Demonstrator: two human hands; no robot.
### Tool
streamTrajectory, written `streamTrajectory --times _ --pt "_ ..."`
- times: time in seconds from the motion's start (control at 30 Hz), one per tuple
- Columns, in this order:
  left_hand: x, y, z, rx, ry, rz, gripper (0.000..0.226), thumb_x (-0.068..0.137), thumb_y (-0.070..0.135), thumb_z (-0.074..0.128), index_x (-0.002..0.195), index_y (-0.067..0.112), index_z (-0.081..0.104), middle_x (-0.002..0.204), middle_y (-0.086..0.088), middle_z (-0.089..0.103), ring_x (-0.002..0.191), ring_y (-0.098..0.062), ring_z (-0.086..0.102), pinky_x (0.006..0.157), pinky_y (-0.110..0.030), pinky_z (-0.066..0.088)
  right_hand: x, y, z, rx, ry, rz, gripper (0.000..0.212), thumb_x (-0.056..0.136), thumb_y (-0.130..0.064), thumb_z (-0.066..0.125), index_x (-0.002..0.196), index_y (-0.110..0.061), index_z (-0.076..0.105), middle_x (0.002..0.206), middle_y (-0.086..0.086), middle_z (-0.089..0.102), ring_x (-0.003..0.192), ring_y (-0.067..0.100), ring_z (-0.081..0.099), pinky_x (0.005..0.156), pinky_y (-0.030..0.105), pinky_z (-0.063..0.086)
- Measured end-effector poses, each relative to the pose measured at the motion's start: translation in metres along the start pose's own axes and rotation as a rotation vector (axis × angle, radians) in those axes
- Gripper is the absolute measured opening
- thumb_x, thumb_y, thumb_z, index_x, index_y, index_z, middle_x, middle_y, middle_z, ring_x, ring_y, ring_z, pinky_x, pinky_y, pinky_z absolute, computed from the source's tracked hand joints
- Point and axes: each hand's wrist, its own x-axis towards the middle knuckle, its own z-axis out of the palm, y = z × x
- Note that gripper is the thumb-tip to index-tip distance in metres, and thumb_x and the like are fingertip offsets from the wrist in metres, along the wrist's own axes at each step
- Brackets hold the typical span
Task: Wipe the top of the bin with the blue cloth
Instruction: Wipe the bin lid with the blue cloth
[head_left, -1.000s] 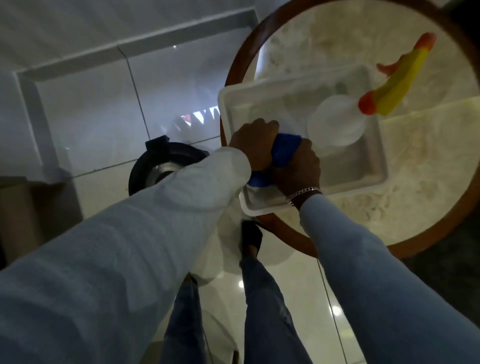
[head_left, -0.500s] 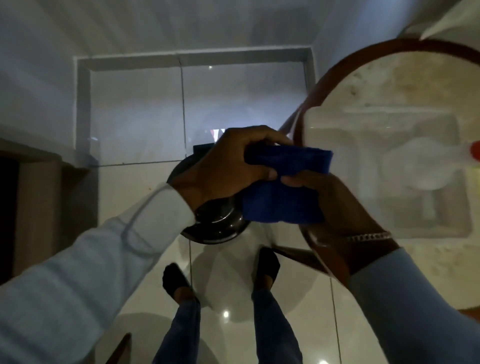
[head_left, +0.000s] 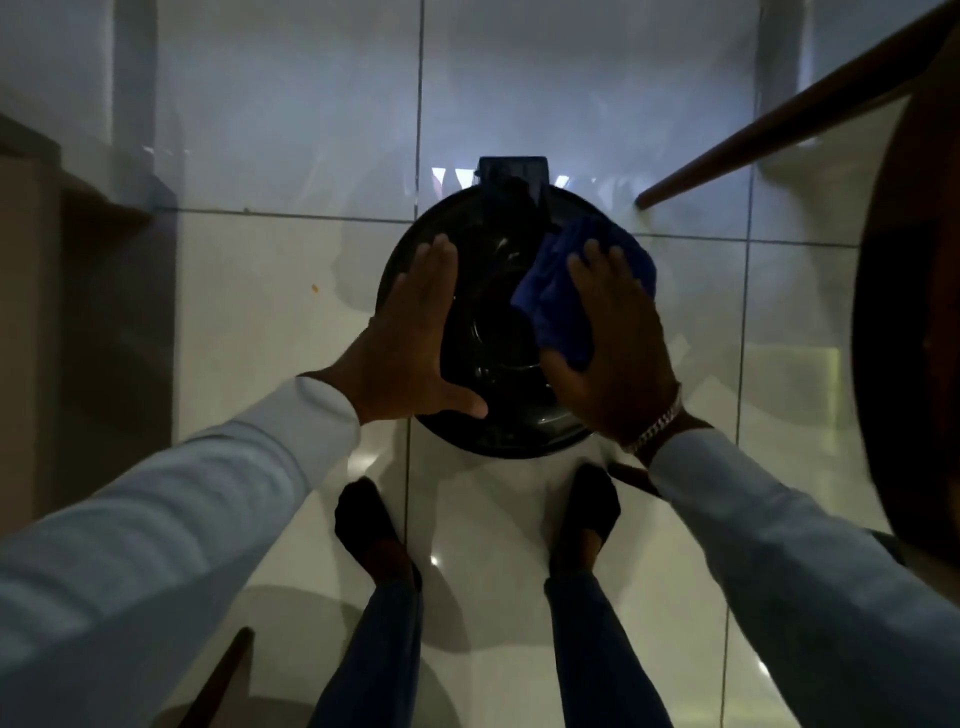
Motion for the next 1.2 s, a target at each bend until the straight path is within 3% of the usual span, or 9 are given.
streamTrajectory --times 0.13,0.23,0.33,0.47,0.73,0.93,1.03,1.13,1.2 --pt "0.006 -0.014 0.001 0.142 0.034 0.084 0.145 0.052 0.068 0.075 0.147 0.018 -0.023 0.159 -0.004 -0.026 0.145 -0.018 -0.026 0.118 -0.034 -0.012 0.015 0.009 0.015 -0.153 0.114 0.098 0.090 0.082 -0.064 0.048 0.150 -0.015 0.017 0.160 0.012 0.014 0.147 0.034 0.012 0.117 0.062 0.011" --pt "0.009 -0.020 0.002 0.207 0.054 0.083 0.144 0.051 0.073 0.071 0.149 0.015 -0.018 0.161 -0.006 -0.022 0.147 -0.020 -0.023 0.119 -0.037 -0.008 0.038 0.009 0.028 -0.145 0.141 0.192 0.091 0.080 -0.072 0.043 0.150 -0.019 0.015 0.161 0.010 0.013 0.147 0.034 0.010 0.116 0.063 0.009" --pt "0.009 -0.021 0.003 0.198 0.053 0.073 0.143 0.051 0.076 0.068 0.150 0.015 -0.015 0.161 -0.005 -0.019 0.147 -0.019 -0.021 0.120 -0.038 -0.006 0.015 0.006 0.047 -0.238 0.173 0.101 0.085 0.083 -0.070 0.043 0.148 -0.019 0.022 0.159 0.013 0.018 0.147 0.036 0.011 0.115 0.062 0.013" --pt "0.012 -0.022 0.000 0.178 0.038 0.078 0.142 0.050 0.076 0.068 0.150 0.017 -0.014 0.161 -0.001 -0.019 0.147 -0.016 -0.022 0.116 -0.026 -0.014 -0.034 0.016 0.054 -0.339 0.128 0.011 0.072 0.089 -0.062 0.039 0.147 -0.020 0.027 0.156 0.012 0.020 0.146 0.037 0.010 0.114 0.065 0.014" --pt "0.013 -0.023 0.002 0.172 0.055 0.074 0.140 0.051 0.081 0.062 0.150 0.018 -0.014 0.161 -0.001 -0.019 0.148 -0.018 -0.020 0.118 -0.033 -0.010 0.031 -0.004 0.054 -0.240 0.301 0.353 0.069 0.089 -0.059 0.037 0.148 -0.026 0.022 0.158 0.012 0.023 0.144 0.038 0.020 0.115 0.064 0.016" --pt "0.012 -0.025 0.004 0.147 0.060 0.064 0.143 0.049 0.080 0.066 0.150 0.020 -0.015 0.160 0.004 -0.023 0.147 -0.015 -0.022 0.118 -0.037 -0.008 -0.040 0.016 0.065 -0.368 0.139 -0.093 0.064 0.088 -0.057 0.043 0.144 -0.029 0.028 0.155 0.010 0.025 0.143 0.037 0.017 0.113 0.066 0.016" --pt "0.011 -0.025 0.004 0.149 0.054 0.075 0.142 0.050 0.080 0.066 0.150 0.021 -0.017 0.159 0.005 -0.024 0.146 -0.015 -0.023 0.118 -0.037 -0.009 -0.032 0.024 0.059 -0.268 0.192 0.045 0.061 0.090 -0.058 0.036 0.143 -0.028 0.030 0.155 0.013 0.023 0.144 0.038 0.015 0.115 0.063 0.015" --pt "0.012 -0.027 0.005 0.168 0.062 0.087 0.141 0.052 0.081 0.064 0.150 0.018 -0.016 0.160 0.002 -0.022 0.147 -0.016 -0.023 0.117 -0.033 -0.013 0.018 0.009 0.054 -0.213 0.293 0.244 0.061 0.090 -0.051 0.041 0.144 -0.026 0.029 0.155 0.015 0.028 0.142 0.040 0.022 0.113 0.064 0.018" --pt "0.012 -0.027 0.005 0.168 0.065 0.088 0.141 0.052 0.081 0.063 0.150 0.018 -0.015 0.160 0.002 -0.022 0.146 -0.016 -0.023 0.115 -0.028 -0.016 0.052 -0.004 0.053 -0.221 0.316 0.266 0.061 0.089 -0.047 0.043 0.144 -0.025 0.029 0.153 0.014 0.032 0.140 0.039 0.026 0.111 0.067 0.020"
